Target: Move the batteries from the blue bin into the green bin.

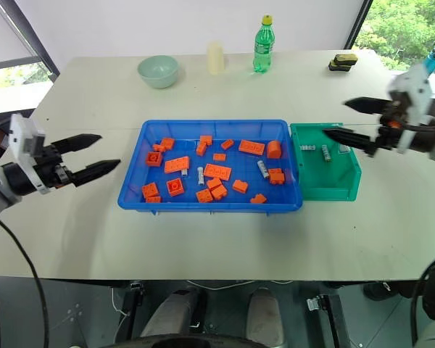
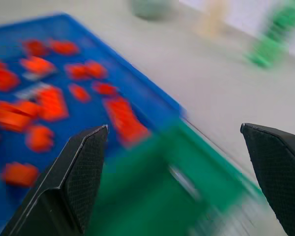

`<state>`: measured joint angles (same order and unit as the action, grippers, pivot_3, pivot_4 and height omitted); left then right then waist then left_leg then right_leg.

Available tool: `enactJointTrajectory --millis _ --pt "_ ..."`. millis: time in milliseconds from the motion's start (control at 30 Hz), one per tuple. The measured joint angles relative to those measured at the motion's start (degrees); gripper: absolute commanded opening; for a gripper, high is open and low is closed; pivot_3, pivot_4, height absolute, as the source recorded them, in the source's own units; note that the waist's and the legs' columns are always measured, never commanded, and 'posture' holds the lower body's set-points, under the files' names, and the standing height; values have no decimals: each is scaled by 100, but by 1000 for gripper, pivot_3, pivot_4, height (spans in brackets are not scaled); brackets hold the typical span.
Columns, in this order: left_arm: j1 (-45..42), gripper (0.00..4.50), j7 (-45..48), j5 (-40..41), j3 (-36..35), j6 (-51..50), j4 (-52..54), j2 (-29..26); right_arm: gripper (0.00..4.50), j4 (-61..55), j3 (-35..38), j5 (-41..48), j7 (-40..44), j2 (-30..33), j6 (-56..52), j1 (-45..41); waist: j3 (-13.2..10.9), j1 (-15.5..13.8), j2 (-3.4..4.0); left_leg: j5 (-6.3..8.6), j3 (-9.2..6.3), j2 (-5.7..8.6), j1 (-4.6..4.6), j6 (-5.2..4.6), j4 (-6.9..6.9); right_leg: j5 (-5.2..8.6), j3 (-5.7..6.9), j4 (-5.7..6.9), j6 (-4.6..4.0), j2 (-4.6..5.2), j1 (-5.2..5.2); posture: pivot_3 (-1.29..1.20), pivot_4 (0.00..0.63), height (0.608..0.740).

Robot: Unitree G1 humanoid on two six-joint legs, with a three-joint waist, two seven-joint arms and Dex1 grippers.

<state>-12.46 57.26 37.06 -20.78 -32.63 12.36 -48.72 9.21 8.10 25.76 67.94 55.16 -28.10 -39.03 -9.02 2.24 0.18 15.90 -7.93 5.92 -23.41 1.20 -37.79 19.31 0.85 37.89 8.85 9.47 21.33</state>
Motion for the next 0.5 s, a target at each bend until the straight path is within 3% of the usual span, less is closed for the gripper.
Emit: enactJointTrajectory --millis 100,233,500 --pt "121 4500 202 67 200 -69 389 -125 4437 -356 -1120 -217 16 -990 -167 -700 -1 48 1 0 0 -4 0 1 4 0 -2 4 0 -3 8 0 150 727" --pt "295 4500 290 66 200 -64 546 -250 4437 -116 -2092 -625 56 -1952 -128 -1285 -3 26 -1 0 -8 5 -3 1 11 0 -1 5 -1 2 12 0 150 727" --pt "906 4500 187 103 -63 -88 936 -292 4437 2163 -3071 -1677 64 -3665 1001 -2242 -4 61 -6 -2 -23 10 -3 3 8 -1 -1 18 -1 0 16 0 150 727"
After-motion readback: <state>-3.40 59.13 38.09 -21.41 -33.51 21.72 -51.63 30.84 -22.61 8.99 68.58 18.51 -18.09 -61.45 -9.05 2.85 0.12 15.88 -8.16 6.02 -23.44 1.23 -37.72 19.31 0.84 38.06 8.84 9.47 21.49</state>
